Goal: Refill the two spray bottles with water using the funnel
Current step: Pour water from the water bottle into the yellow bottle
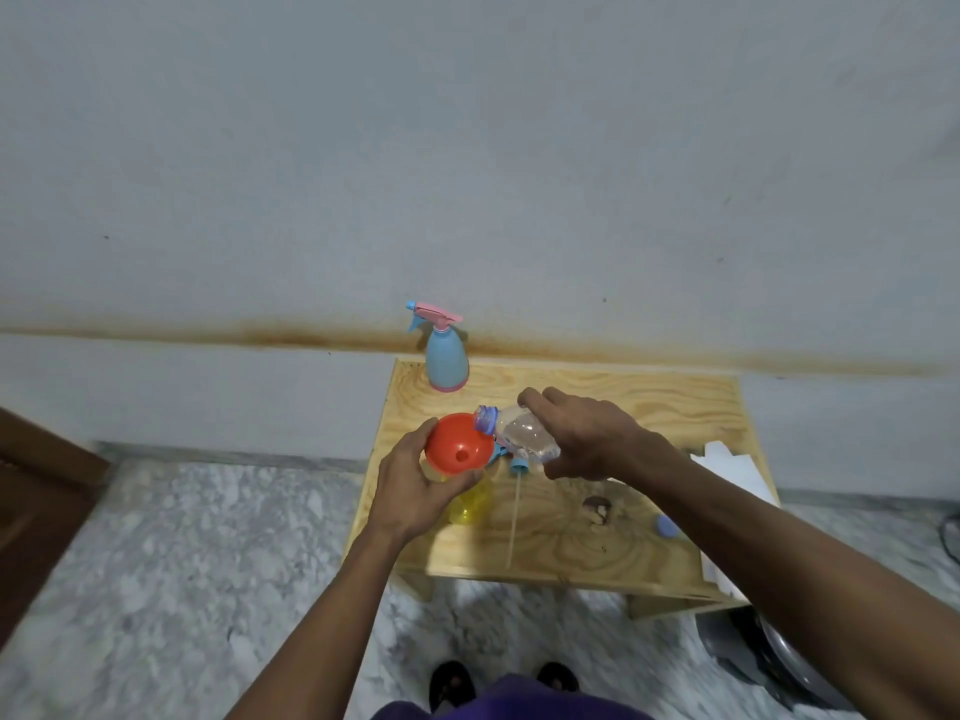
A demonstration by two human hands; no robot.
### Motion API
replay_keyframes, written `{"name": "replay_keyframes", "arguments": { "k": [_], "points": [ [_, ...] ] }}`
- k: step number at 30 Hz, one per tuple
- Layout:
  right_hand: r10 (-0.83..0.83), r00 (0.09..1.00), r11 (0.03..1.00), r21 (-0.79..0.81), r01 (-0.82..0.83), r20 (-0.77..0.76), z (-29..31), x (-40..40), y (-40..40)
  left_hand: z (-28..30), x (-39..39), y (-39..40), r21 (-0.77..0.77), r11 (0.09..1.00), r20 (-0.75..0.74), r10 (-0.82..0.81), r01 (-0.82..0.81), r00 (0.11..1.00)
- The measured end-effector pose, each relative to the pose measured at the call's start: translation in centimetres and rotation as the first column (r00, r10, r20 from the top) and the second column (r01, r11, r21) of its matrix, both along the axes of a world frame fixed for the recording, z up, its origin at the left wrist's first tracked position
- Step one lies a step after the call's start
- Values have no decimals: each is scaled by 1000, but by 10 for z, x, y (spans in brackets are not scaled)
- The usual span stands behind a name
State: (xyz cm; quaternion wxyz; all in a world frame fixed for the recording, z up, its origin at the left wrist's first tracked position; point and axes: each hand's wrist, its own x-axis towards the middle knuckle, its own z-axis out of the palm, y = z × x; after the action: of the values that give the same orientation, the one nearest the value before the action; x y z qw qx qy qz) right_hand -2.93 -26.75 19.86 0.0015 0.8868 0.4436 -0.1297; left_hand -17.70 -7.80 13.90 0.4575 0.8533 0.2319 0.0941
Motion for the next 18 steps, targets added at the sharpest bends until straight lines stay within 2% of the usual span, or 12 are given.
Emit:
{"name": "replay_keyframes", "arguments": {
  "k": [9,18],
  "points": [
    [41,997,995,-94,-35,64,-3,-3,6,5,2,4,47,998,-34,-43,45,998],
    [47,994,982,-186,-27,103,3,-6,11,6,1,3,27,999,-34,-39,40,999]
  ]
}}
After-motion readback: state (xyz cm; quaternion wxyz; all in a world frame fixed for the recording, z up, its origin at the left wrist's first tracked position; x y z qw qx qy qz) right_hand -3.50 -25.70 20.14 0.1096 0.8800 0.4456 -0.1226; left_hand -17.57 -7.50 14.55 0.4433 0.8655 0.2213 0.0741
